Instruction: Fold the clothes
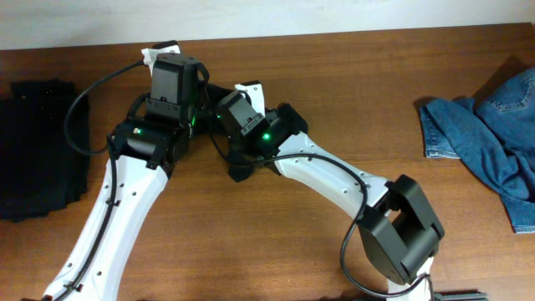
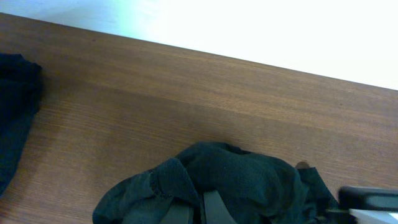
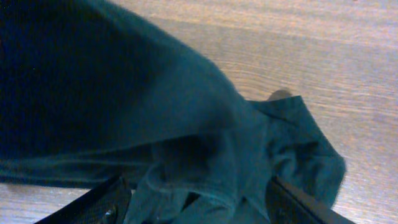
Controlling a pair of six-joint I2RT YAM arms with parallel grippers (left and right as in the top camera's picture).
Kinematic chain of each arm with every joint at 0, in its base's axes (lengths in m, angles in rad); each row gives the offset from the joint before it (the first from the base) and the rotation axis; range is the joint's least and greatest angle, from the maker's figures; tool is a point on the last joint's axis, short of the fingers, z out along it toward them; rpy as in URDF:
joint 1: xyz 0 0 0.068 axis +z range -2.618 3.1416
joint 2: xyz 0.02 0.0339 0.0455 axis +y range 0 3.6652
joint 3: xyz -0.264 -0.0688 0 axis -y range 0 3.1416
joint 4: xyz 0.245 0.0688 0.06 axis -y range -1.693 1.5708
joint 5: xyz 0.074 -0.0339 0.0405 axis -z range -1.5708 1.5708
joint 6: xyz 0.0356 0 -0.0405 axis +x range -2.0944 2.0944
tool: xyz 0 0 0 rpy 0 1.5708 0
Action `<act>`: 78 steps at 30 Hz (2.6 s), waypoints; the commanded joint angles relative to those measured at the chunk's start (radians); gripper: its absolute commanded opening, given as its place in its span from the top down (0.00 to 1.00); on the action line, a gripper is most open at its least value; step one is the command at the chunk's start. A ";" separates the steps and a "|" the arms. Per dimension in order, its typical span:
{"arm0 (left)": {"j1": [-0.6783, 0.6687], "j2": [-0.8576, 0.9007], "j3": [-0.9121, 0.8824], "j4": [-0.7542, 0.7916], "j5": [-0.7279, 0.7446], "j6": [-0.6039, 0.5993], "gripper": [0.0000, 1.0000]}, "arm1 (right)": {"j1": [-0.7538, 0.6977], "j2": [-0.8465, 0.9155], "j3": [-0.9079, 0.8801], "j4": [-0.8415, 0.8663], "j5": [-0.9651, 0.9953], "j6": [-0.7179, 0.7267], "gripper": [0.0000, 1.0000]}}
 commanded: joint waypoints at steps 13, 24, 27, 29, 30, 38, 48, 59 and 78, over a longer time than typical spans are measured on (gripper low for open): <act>-0.007 -0.023 0.006 0.008 0.038 0.008 0.98 | 0.011 0.122 -0.009 0.062 0.110 0.033 0.59; -0.007 -0.023 0.006 0.008 0.034 0.008 0.98 | 0.010 0.053 -0.008 -0.050 0.179 0.002 0.96; -0.007 -0.023 0.006 0.008 0.009 0.008 0.98 | 0.010 -0.007 -0.007 -0.101 0.177 -0.029 0.96; -0.007 -0.023 0.006 0.008 0.003 0.008 0.98 | 0.010 -0.060 -0.007 -0.137 0.171 -0.072 0.96; -0.007 -0.023 0.006 0.009 0.003 0.008 0.98 | 0.010 -0.085 -0.007 -0.153 0.171 -0.092 0.96; -0.006 -0.023 0.006 0.010 0.000 0.008 0.99 | 0.006 -0.266 -0.007 -0.230 0.129 -0.279 0.96; 0.002 -0.023 0.006 0.010 -0.020 0.008 0.98 | -0.080 -0.414 -0.007 -0.319 -0.071 -0.490 0.96; 0.004 -0.023 0.006 0.013 -0.044 0.008 0.98 | -0.326 -0.486 -0.007 -0.402 -0.333 -0.611 0.96; 0.004 -0.097 0.008 0.078 -0.042 0.009 0.98 | -0.409 -0.487 0.164 -0.407 -0.414 -0.783 0.96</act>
